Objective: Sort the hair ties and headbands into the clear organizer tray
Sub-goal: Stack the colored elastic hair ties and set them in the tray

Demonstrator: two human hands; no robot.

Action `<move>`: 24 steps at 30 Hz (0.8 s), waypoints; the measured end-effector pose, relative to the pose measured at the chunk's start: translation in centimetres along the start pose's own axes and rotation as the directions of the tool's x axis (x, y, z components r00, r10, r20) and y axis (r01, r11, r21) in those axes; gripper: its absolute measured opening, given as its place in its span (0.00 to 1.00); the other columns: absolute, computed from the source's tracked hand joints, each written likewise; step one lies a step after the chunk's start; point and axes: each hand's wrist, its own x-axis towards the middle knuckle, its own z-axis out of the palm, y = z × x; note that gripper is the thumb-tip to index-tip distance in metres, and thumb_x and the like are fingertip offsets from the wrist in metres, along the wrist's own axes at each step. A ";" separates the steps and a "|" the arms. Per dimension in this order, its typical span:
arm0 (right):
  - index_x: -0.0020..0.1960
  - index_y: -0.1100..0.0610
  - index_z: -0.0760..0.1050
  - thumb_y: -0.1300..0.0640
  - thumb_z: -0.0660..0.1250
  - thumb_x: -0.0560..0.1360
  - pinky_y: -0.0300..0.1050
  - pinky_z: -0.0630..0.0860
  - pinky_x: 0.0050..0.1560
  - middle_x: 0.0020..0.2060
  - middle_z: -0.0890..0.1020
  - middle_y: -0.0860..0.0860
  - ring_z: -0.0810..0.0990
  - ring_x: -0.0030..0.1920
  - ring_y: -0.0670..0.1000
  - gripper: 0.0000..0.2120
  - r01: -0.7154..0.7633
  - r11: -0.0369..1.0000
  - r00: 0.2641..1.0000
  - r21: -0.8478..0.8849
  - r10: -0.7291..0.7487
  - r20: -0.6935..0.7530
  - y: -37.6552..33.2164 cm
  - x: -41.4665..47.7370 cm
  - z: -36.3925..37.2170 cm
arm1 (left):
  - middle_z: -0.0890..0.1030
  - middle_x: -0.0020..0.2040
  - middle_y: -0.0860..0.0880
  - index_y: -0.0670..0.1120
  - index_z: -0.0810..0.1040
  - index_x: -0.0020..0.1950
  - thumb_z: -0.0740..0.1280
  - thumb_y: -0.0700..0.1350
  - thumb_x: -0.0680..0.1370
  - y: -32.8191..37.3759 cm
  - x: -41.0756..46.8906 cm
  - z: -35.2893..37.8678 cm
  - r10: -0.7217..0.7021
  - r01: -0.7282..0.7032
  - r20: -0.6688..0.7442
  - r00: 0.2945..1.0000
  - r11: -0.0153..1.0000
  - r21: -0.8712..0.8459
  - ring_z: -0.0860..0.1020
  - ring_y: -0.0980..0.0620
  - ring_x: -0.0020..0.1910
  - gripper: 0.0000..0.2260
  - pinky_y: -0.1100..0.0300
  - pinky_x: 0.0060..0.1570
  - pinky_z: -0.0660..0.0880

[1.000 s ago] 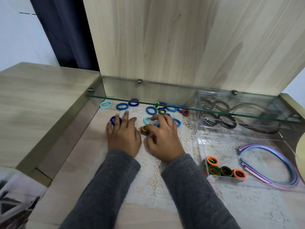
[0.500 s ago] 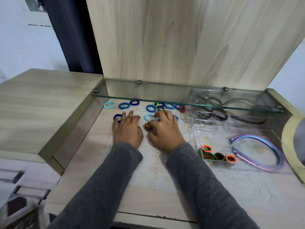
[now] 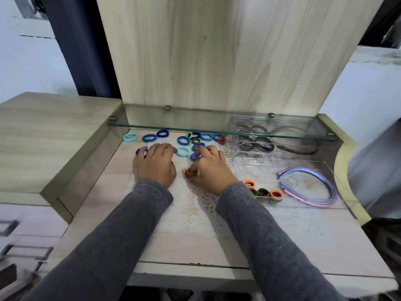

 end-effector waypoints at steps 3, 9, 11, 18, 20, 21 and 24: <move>0.56 0.49 0.82 0.45 0.64 0.76 0.53 0.57 0.66 0.65 0.68 0.53 0.60 0.66 0.57 0.14 -0.013 1.000 0.999 -0.010 0.014 0.052 0.0 -0.2 -0.5 | 0.81 0.55 0.51 0.50 0.80 0.52 0.67 0.37 0.66 0.1 -0.2 -0.2 0.108 -0.107 -0.094 0.990 0.994 0.011 0.78 0.47 0.56 0.17 0.45 0.60 0.66; 0.56 0.50 0.82 0.47 0.66 0.76 0.53 0.58 0.66 0.65 0.69 0.52 0.61 0.66 0.57 0.13 -0.016 1.000 0.998 -0.022 0.017 0.062 0.0 -0.5 -1.0 | 0.77 0.65 0.53 0.55 0.74 0.65 0.63 0.36 0.73 1.0 -1.5 -1.1 0.212 -0.199 0.153 0.965 0.976 -0.091 0.70 0.52 0.70 0.23 0.48 0.73 0.52; 0.56 0.50 0.81 0.47 0.66 0.75 0.52 0.59 0.66 0.65 0.69 0.53 0.61 0.66 0.57 0.13 -0.019 1.000 0.998 -0.020 0.020 0.065 -0.1 -0.5 -1.1 | 0.72 0.71 0.53 0.58 0.69 0.70 0.59 0.36 0.75 0.9 -1.8 -1.1 0.171 -0.133 0.270 0.947 0.979 -0.154 0.63 0.55 0.74 0.26 0.51 0.75 0.47; 0.56 0.49 0.81 0.47 0.66 0.75 0.52 0.58 0.65 0.64 0.69 0.52 0.62 0.66 0.56 0.12 -0.010 0.999 0.999 -0.032 0.012 0.047 -0.3 -0.4 -1.1 | 0.73 0.70 0.52 0.57 0.68 0.71 0.56 0.30 0.74 0.8 -3.0 -1.8 0.166 -0.040 0.305 0.938 0.924 -0.380 0.62 0.56 0.74 0.31 0.55 0.76 0.44; 0.56 0.49 0.81 0.48 0.66 0.76 0.51 0.58 0.64 0.64 0.69 0.52 0.62 0.65 0.56 0.12 -0.009 0.999 0.999 -0.036 0.011 0.041 -0.3 -0.5 -1.0 | 0.72 0.71 0.52 0.56 0.67 0.72 0.55 0.30 0.75 1.4 -3.3 -2.4 0.143 0.001 0.332 0.932 0.918 -0.397 0.62 0.52 0.74 0.30 0.58 0.76 0.44; 0.56 0.49 0.81 0.48 0.65 0.76 0.51 0.59 0.64 0.64 0.70 0.52 0.62 0.65 0.56 0.12 -0.008 0.999 0.999 -0.045 0.010 0.037 -0.4 -0.4 -1.0 | 0.72 0.71 0.52 0.55 0.67 0.72 0.54 0.30 0.75 1.7 -3.4 -2.7 0.118 0.031 0.344 0.932 0.917 -0.399 0.62 0.49 0.74 0.30 0.58 0.75 0.44; 0.59 0.51 0.80 0.48 0.64 0.76 0.51 0.60 0.63 0.64 0.70 0.52 0.63 0.64 0.56 0.14 0.002 0.997 0.999 -0.081 0.000 0.033 -0.3 -0.5 -1.1 | 0.74 0.68 0.52 0.55 0.69 0.71 0.54 0.30 0.74 2.3 -3.6 -2.9 0.076 0.087 0.363 0.929 0.907 -0.412 0.63 0.44 0.73 0.30 0.57 0.75 0.48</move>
